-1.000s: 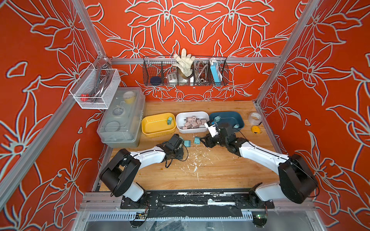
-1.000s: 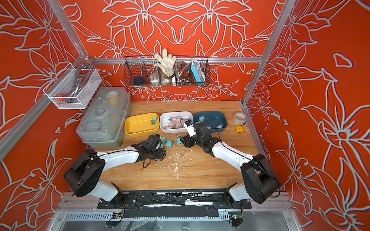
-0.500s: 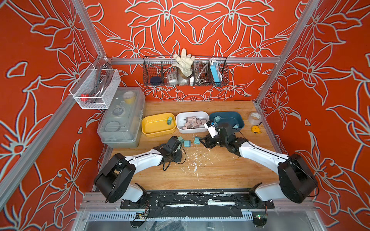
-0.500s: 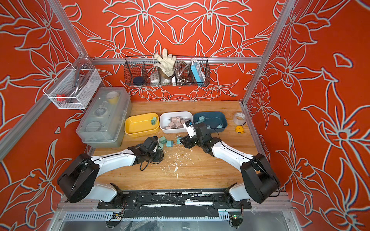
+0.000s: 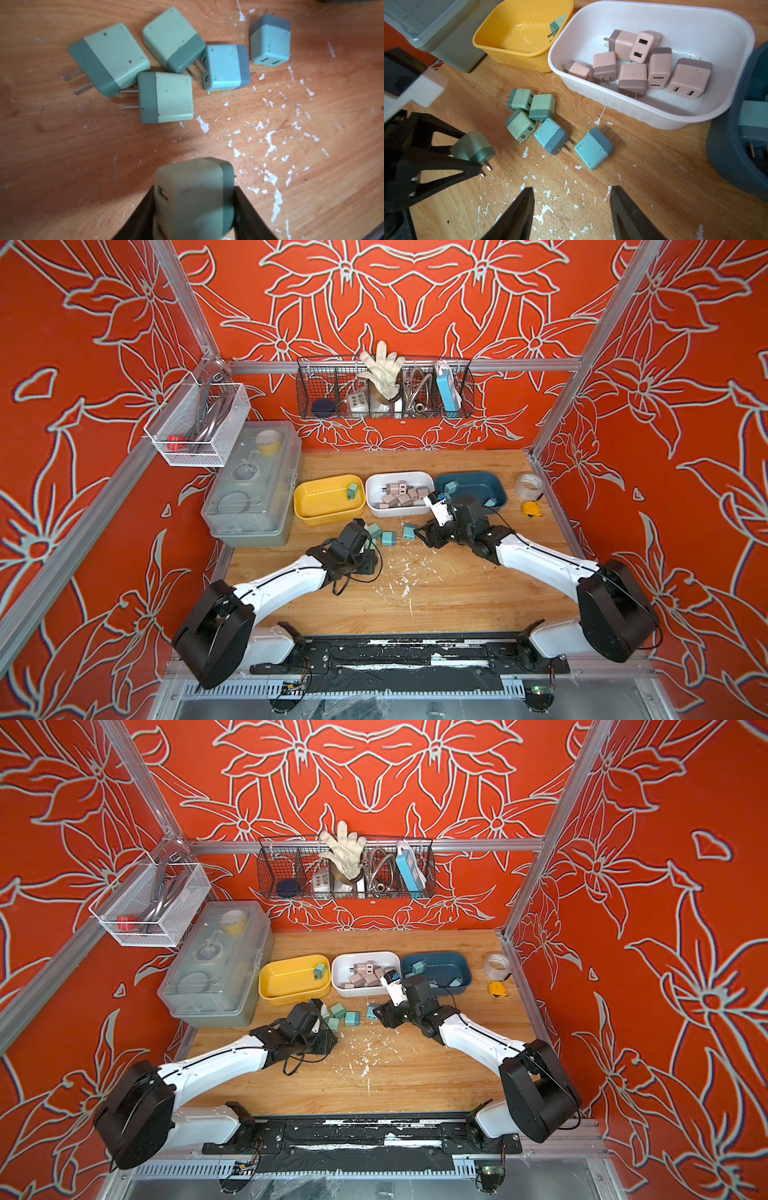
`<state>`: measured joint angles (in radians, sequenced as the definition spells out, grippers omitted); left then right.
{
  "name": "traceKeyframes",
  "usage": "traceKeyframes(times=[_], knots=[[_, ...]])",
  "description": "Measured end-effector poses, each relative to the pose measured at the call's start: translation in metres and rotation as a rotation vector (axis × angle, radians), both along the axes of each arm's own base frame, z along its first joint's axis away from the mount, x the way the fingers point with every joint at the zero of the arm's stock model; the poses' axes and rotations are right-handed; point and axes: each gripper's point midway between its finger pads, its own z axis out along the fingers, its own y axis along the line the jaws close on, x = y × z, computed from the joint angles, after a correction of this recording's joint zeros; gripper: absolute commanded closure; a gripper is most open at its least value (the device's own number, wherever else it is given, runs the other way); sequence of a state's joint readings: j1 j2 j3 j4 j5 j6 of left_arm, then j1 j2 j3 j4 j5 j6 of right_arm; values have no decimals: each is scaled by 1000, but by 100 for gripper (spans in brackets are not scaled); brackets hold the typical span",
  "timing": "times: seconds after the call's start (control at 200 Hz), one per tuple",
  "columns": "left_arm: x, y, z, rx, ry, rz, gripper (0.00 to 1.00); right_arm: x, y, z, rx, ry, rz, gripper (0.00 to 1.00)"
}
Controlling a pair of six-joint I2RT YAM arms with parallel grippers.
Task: Place the plugs by color into the storage box
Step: Pick up the plug from the center of the board, then place the plug in the storage box.
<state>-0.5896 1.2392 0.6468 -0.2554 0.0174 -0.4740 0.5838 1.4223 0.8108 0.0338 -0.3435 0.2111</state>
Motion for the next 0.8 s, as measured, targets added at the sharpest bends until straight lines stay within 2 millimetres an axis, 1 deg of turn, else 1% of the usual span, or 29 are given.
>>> traceKeyframes(times=[0.15,0.205,0.28,0.39,0.51,0.586,0.651,0.721,0.801], knots=[[-3,4,27,-37,-42,8,62,1,3,-4,1,18,3,37],[1,7,41,-53,-55,25,62,2,4,-7,3,29,6,37],[16,18,62,-76,-85,72,63,2,7,-9,8,44,13,37],[44,43,95,-101,-152,168,62,4,12,-11,21,60,21,38],[68,66,119,-99,-197,244,62,6,16,-14,32,77,25,38],[84,75,126,-96,-208,278,62,5,18,-18,37,92,31,38],[97,82,124,-90,-200,306,62,4,19,-22,36,106,34,38],[114,89,116,-82,-178,335,62,4,20,-24,37,114,37,38],[135,99,101,-69,-137,368,63,5,22,-23,43,115,41,38]])
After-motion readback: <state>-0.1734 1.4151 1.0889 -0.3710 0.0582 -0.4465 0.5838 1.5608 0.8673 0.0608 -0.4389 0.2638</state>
